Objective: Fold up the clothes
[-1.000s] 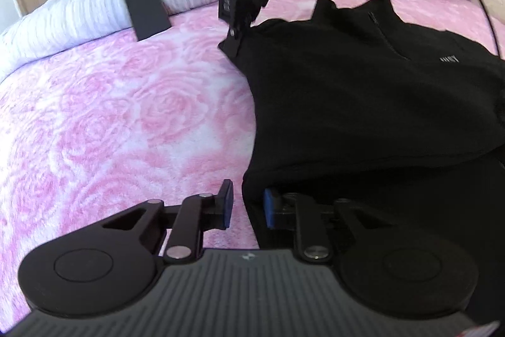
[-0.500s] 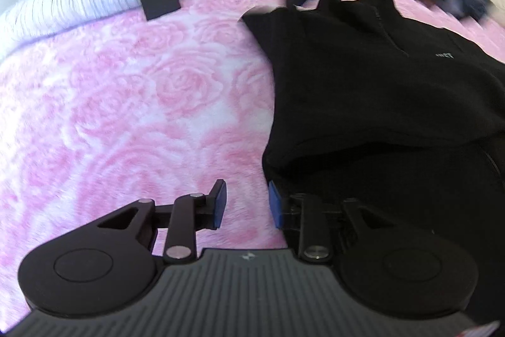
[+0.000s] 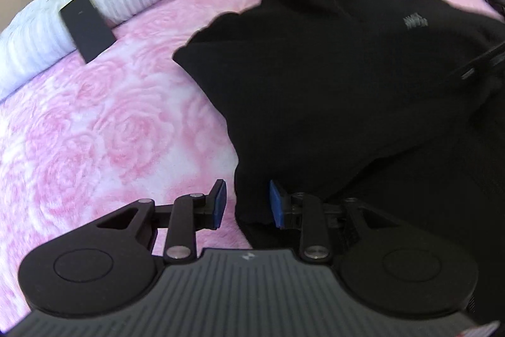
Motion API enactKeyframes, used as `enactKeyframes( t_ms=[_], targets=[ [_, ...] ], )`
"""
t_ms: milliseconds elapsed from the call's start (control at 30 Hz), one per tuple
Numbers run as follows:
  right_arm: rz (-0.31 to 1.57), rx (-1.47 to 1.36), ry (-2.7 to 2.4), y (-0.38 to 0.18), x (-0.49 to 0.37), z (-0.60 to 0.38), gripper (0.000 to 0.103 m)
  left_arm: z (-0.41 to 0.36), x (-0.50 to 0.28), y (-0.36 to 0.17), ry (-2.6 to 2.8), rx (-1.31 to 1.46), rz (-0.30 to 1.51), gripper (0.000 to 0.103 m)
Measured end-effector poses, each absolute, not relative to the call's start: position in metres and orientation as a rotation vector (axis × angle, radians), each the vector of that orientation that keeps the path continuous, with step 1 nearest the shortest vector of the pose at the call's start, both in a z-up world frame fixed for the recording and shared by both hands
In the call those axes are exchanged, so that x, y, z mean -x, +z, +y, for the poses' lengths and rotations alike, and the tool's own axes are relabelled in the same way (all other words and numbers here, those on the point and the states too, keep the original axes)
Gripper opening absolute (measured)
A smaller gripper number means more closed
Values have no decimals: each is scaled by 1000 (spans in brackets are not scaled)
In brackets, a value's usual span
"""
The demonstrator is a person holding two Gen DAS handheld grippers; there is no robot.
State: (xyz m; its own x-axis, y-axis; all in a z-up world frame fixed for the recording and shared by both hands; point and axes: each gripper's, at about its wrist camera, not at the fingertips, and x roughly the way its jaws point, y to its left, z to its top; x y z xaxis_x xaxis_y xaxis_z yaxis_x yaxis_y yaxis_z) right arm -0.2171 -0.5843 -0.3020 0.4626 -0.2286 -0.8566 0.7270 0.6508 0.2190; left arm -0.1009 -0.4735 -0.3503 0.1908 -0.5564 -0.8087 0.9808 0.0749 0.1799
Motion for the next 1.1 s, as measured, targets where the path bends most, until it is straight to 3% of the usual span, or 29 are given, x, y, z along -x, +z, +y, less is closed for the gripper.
enactKeyframes(
  t_ms=[200, 400, 600, 967, 1100],
  targets=[
    [951, -793, -919, -293, 315, -582, 19, -477, 132, -325, -1311, -892, 573, 27],
    [757, -862, -1072, -241, 400, -580, 19, -481, 170, -295, -1344, -931, 504, 28],
    [653, -850, -1314, -216, 501, -623, 19, -506, 236, -279, -1381, -984, 469, 36],
    [378, -1124, -1489, -252, 717, -749, 19, -595, 415, -278, -1460, -1112, 474, 38],
    [268, -1277, -1427, -269, 755, -768, 19, -624, 467, -274, -1522, -1149, 433, 38]
  ],
)
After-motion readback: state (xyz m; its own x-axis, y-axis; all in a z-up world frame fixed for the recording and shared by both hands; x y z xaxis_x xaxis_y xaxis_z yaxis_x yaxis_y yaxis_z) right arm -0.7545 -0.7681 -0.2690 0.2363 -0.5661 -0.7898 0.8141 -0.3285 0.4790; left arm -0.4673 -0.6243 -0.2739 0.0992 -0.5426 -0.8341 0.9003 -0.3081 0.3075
